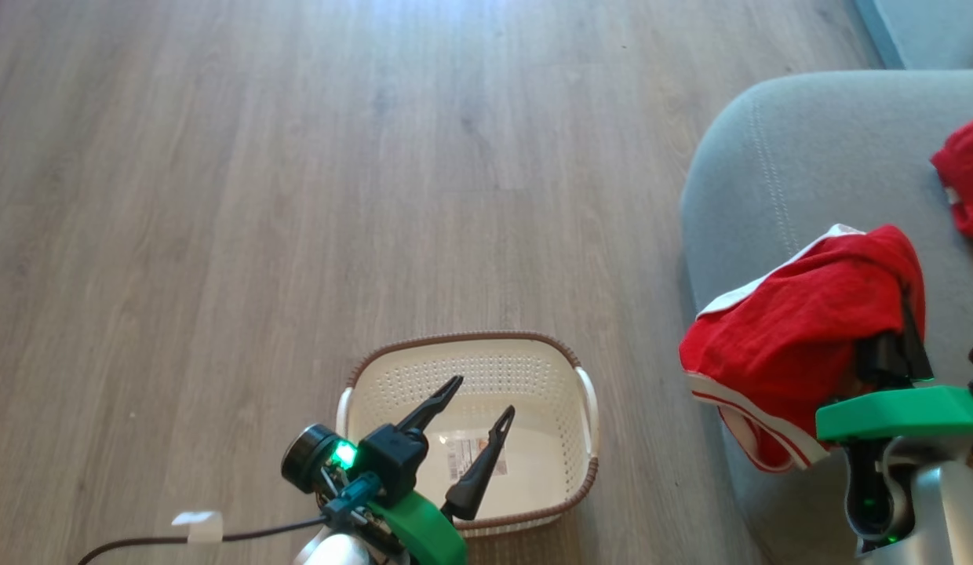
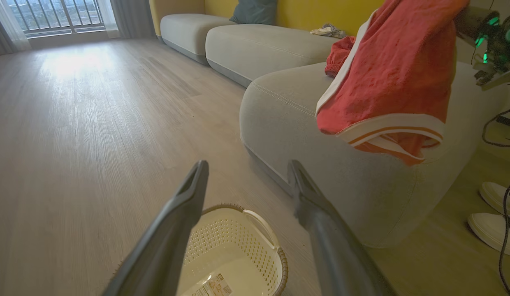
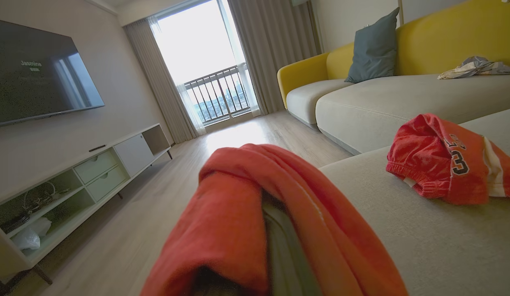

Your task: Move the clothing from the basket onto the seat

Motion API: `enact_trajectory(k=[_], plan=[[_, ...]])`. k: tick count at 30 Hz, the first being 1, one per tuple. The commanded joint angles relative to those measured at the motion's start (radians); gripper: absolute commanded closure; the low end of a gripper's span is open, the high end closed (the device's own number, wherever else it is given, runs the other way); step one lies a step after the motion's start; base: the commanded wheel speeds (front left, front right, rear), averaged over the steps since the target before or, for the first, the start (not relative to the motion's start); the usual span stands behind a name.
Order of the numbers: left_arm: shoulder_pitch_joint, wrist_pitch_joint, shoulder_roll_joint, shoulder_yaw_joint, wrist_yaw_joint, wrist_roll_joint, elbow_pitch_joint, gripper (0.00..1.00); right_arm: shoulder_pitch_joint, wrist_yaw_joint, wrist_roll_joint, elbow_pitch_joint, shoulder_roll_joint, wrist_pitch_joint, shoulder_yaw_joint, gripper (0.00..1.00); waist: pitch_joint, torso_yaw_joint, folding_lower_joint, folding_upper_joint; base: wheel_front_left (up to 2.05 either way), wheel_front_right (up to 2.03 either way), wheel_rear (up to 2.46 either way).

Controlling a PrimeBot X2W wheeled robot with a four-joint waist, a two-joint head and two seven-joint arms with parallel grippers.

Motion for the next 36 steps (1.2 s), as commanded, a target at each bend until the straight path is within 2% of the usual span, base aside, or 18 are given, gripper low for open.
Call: enact_trajectory(k=[1,12,26,36], plan=[[-0.031,-0.005,-0.001,0.031,-0.001,0.015,-0.037,0.0,-0.035,0.0,0.004,-0.047,-0.004,-0.009,0.014,1.0,0.008,-0.02,0.0,0.0,0.0,0.0,0.0],[-0.045,-0.005,0.0,0.027,-0.001,0.027,-0.052,0.0,-0.049,0.0,0.007,-0.084,-0.004,-0.009,0.001,1.0,0.05,-0.151,0.0,0.0,0.0,0.0,0.0],[-0.073,-0.005,0.018,-0.001,-0.001,0.049,-0.086,0.0,-0.029,0.0,0.011,-0.129,-0.004,-0.009,-0.031,1.0,0.124,-0.382,0.0,0.0,0.0,0.0,0.0],[-0.075,-0.005,0.025,-0.014,-0.001,0.061,-0.092,0.0,-0.006,0.0,0.015,-0.142,-0.004,-0.009,-0.067,1.0,0.133,-0.483,0.0,0.0,0.0,0.0,0.0]])
